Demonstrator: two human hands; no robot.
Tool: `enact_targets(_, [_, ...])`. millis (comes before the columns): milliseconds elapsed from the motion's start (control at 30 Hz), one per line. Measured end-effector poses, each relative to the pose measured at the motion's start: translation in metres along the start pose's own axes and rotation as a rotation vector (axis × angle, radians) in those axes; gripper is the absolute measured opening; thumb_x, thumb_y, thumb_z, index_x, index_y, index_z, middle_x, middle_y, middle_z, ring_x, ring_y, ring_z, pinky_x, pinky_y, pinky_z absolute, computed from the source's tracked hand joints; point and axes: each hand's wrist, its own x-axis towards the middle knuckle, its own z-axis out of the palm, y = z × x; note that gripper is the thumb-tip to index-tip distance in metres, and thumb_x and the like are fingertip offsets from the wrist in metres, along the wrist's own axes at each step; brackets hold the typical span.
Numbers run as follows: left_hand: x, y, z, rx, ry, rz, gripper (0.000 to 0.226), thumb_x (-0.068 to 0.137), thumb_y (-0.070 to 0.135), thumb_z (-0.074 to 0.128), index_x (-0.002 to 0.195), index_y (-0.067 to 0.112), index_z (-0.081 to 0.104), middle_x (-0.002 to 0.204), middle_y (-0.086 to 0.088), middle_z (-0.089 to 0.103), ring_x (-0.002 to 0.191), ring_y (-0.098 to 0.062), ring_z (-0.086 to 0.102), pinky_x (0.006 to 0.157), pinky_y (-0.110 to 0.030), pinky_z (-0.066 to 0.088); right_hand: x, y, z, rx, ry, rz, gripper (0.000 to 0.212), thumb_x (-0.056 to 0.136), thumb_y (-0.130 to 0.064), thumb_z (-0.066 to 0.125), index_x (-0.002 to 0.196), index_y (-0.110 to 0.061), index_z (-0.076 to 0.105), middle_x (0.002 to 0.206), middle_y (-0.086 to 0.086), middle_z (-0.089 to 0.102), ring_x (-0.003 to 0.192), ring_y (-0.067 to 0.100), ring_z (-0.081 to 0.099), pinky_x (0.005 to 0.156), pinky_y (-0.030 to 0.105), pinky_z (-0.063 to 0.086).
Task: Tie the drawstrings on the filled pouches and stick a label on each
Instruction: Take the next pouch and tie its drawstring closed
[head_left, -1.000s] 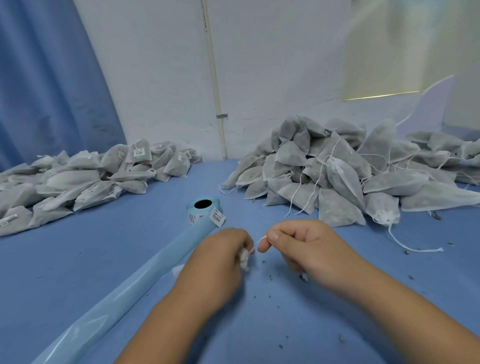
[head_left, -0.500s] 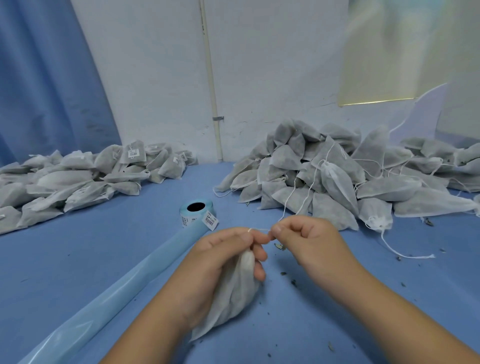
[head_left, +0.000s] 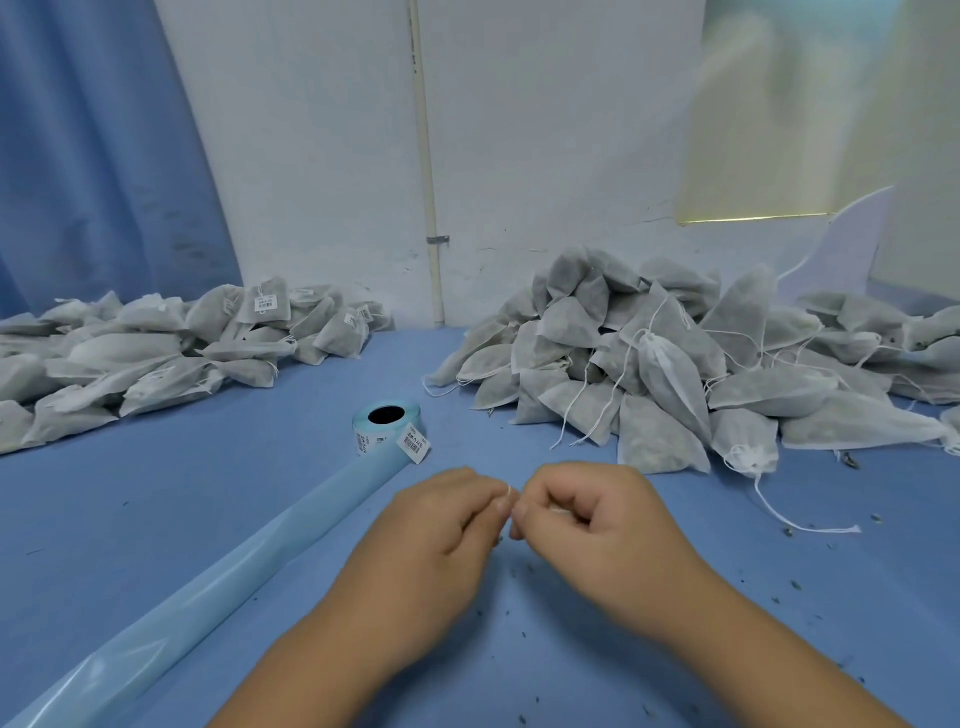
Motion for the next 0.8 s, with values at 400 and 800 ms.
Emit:
enact_targets(400, [0.004,0.011,-0.011,-1.083,-0.277,-0.528,0.02,0.062,0.031,0.068,0.056,0.013,0.061,0.049,0.0,0.041,0.039,-0.013,0.033,0.044,-0.023,0.034,0.006,0.008,0.0,0.017,0.024,0.168,0.027,0.086,-0.026,0.063,0.06,-0.021,0.062,0.048,-0.011,0.044,0.045,0.004,0.037,0.047,0.019,0.035])
enact_targets(800, [0.007,0.008,-0.015,-1.585,-0.479,-0.691,0.018,0.079,0.018,0.056,0.063,0.012,0.059,0.046,0.004,0.037,0.038,-0.011,0.034,0.047,-0.024,0.032,-0.001,-0.015,-0.003,0.073,0.032,-0.057,0.009,0.078,-0.014,0.062,0.076,-0.023,0.065,0.062,-0.01,0.055,0.058,0.005,0.048,0.056,0.016,0.041])
